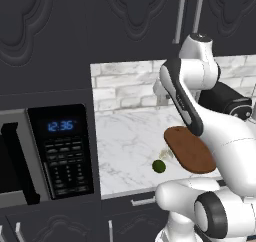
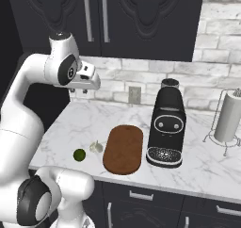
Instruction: Open the cabinet. Place the bowl and condiment on the counter. Then place the lime and garlic on the cutting board.
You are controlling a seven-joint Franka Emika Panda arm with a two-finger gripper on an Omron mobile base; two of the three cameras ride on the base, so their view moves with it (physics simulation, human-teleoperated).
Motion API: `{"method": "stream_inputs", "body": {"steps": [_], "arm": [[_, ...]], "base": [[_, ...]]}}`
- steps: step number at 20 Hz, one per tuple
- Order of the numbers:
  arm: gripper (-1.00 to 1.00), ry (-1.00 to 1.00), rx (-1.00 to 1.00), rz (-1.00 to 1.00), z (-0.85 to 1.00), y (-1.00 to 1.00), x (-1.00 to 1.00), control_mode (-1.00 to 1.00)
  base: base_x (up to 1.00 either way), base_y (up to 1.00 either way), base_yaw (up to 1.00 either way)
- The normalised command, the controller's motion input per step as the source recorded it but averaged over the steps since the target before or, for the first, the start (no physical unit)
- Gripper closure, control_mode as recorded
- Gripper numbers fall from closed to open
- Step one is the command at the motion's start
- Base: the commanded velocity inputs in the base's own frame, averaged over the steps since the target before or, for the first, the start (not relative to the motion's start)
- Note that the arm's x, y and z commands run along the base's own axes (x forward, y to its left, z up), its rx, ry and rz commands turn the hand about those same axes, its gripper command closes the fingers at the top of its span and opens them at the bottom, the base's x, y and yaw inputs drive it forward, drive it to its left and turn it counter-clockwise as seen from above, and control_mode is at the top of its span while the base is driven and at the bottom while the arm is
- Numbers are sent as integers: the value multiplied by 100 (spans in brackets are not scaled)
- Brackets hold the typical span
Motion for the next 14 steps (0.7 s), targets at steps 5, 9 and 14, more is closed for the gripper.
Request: {"method": "stream_inputs", "body": {"steps": [5,9,14], "arm": [[-100,-14,-3,0,14,0,-1,-100],[-100,-35,-5,0,57,-1,-1,-100],[-100,-21,0,0,38,-1,-3,-100]], "base": [[0,0,0],[0,0,0],[0,0,0]]}}
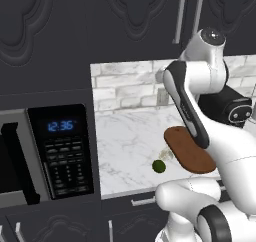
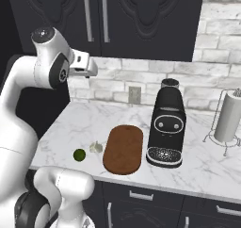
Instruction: Open the cabinet. Place the bowl and condiment on the counter. Then place the lime and garlic on the cutting board.
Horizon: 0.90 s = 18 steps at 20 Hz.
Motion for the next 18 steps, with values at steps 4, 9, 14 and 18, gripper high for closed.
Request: {"method": "stream_inputs", "body": {"steps": [4,9,14,18], "arm": [[-100,-17,0,0,43,-19,-2,-100],[-100,-12,0,0,51,-31,0,-100],[-100,-3,2,-7,50,-32,5,-100],[-100,-9,0,-5,49,-48,0,-100]], "base": [[0,0,0],[0,0,0],[0,0,0],[0,0,0]]}}
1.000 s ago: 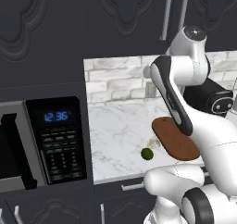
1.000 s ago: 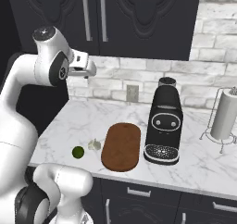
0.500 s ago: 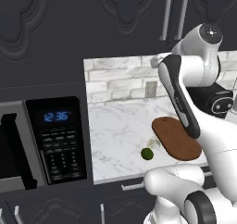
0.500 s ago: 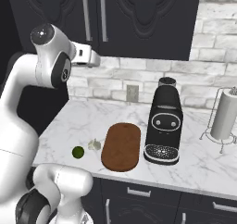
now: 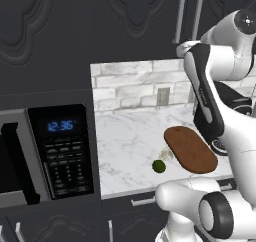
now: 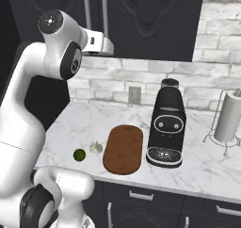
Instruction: Open the cabinet. Place the bowl and condiment on the counter. Then place the lime and garlic on the cutting board.
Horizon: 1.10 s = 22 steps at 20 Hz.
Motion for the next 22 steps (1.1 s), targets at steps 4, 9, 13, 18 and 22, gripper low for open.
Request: {"method": "stream_inputs", "body": {"steps": [4,9,13,18,22], "arm": [[-100,-14,0,0,26,-46,8,-100],[-100,-9,0,0,2,-14,54,-100],[-100,-1,0,0,0,0,82,-100],[-100,-2,0,0,3,-1,54,-100],[-100,-1,0,0,1,-3,54,-100]], "base": [[0,0,0],[0,0,0],[0,0,0],[0,0,0],[0,0,0]]}}
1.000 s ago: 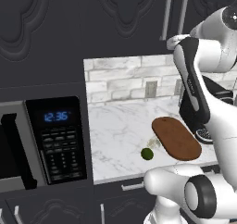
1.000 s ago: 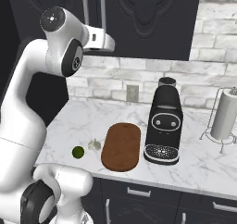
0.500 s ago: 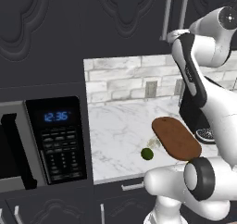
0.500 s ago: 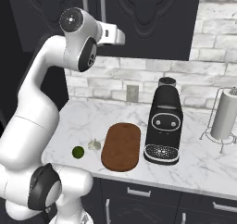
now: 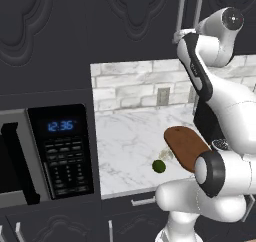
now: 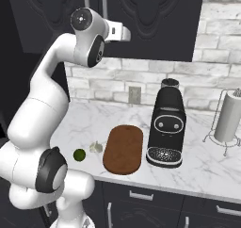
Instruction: Open the cabinet. Place the bowl and condiment on the counter. Then place the lime and garlic on the cutting board.
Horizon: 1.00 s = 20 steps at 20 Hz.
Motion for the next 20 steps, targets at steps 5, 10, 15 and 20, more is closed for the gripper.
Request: {"method": "stream_inputs", "body": {"steps": [5,10,15,20], "arm": [[100,-7,0,0,0,-1,50,-100],[100,-7,0,0,0,-1,42,-100],[100,-8,0,0,0,-29,13,-100],[100,-20,-1,-1,0,-33,-23,-100]], "base": [[0,0,0],[0,0,0],[0,0,0],[0,0,0]]}}
